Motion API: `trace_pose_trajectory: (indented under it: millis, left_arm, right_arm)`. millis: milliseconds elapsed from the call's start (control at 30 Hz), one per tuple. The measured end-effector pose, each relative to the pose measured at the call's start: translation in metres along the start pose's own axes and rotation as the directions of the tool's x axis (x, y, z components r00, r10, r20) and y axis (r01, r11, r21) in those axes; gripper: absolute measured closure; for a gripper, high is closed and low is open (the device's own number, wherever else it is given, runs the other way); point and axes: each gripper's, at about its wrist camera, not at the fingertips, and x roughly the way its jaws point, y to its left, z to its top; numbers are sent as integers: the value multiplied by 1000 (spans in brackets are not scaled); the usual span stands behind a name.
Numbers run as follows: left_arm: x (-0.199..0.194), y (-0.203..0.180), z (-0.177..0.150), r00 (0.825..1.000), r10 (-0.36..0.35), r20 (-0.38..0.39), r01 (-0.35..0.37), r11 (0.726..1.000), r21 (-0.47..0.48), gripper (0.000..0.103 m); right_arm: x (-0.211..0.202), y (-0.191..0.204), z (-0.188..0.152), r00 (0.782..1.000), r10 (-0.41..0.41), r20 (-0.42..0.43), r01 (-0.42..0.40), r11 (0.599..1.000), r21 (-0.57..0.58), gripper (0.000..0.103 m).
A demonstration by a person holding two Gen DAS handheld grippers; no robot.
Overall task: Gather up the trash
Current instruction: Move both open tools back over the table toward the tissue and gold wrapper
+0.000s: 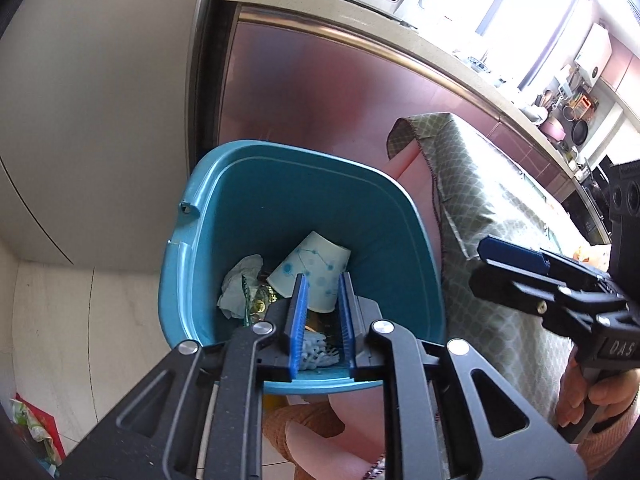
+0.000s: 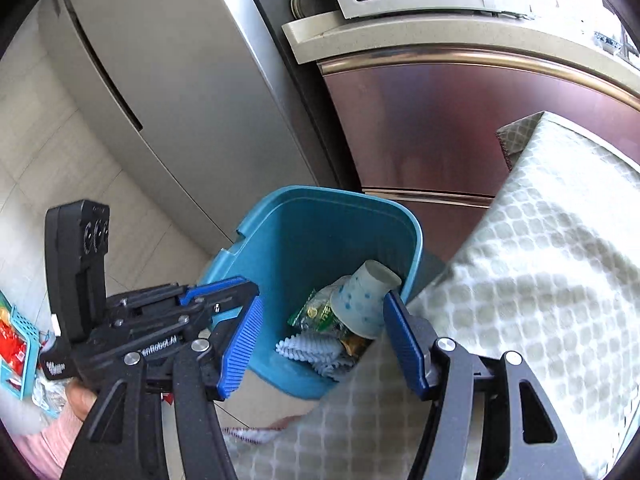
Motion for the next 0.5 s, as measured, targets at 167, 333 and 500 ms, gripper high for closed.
trace_pose_trajectory:
  millis: [167, 333, 500]
  left_arm:
    - [-12, -14, 2, 999, -27, 26, 26, 999, 21, 84]
    - [-25, -37, 4, 996, -74, 57, 69, 995, 71, 77]
    - [-32, -75, 1, 990, -128, 57, 118, 982, 150, 71]
  right_arm:
    - [-27, -6, -14, 999, 9, 35, -9, 1000, 3, 43]
    - [-59, -16, -29, 996, 17, 88, -19, 1000, 22, 43]
    - [-102, -35, -54, 988, -10, 153, 0, 998, 62, 43]
